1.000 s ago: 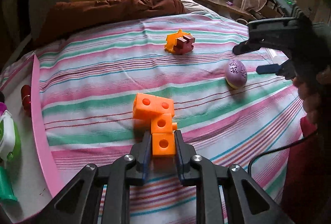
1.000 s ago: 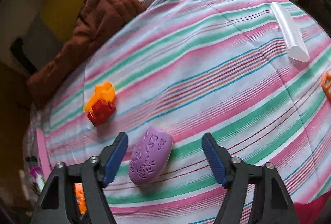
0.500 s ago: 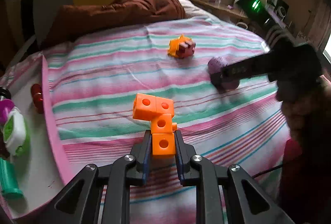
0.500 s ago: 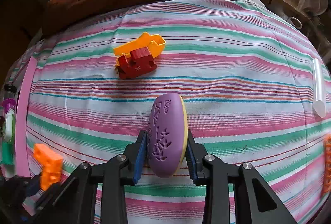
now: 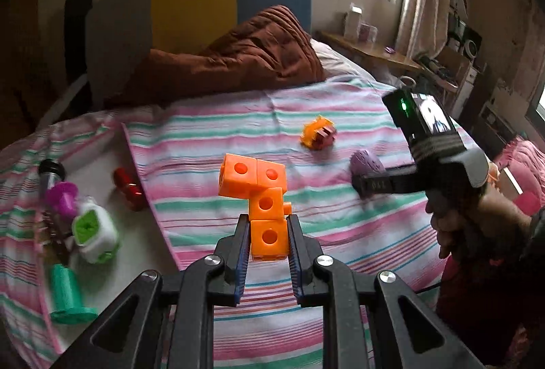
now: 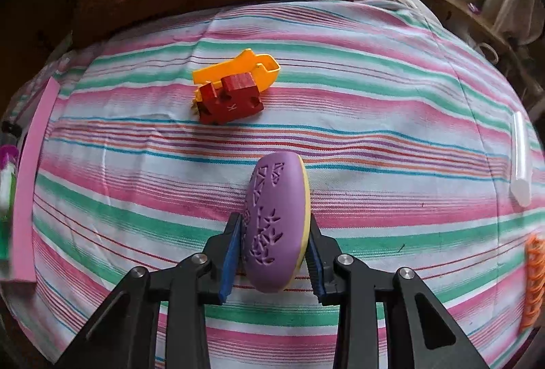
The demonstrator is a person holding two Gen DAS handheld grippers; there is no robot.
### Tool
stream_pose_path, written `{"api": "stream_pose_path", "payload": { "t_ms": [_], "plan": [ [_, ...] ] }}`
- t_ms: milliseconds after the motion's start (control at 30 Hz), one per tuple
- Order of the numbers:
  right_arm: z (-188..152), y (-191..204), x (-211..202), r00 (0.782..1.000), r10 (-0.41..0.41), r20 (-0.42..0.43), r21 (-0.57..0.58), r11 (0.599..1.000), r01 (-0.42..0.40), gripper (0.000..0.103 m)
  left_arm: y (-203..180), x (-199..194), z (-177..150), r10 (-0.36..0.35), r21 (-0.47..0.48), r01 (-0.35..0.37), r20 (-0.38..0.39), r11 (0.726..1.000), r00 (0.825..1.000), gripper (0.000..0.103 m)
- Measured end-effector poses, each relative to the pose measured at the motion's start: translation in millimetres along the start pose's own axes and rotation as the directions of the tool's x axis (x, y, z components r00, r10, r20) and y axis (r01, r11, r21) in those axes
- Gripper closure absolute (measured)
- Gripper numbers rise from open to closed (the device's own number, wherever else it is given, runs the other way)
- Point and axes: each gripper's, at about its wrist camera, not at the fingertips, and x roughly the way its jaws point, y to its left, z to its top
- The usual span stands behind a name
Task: Organize rigid objects
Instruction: 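Carry the orange cube blocks with the left gripper into the tray and release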
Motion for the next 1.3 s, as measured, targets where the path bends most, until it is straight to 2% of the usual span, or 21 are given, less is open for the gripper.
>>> {"api": "stream_pose_path", "payload": {
  "t_ms": [233,433,600,967,1300],
  "plan": [
    [1.7,6.2,4.9,1.000,-0.024,0.014,-0.037,0.999,0.025,0.067,22.6,-18.6,1.1,0.045,-0.038,-0.044,0.018,0.998,0.999,0.083],
    [2.2,2.3,5.3,1.000,-0.017,0.012,-0.017,1.000,0.017,0.067,42.9,-31.6,-1.5,0.083,-0.078,-0.080,0.033,0.994,0.996,0.083],
    [-0.6,12.6,4.6,0.997,-0.070,0.029,-0.068,0.995,0.072,0.068,60.2,-39.8,-4.8,0.122,-0.108,-0.117,0.035,0.987,0.992,0.083],
    [0.4,15.5,7.0,0.995,-0.083,0.046,-0.092,0.992,0.087,0.068,97.2,-45.6,-14.3,0.189,-0.173,-0.183,0.020,0.968,0.982,0.083],
    [0.0,17.6,7.3,0.995,-0.091,0.051,-0.099,0.990,0.095,0.068,123.5,-40.6,-19.2,0.211,-0.222,-0.208,-0.010,0.953,0.977,0.083]
  ]
}}
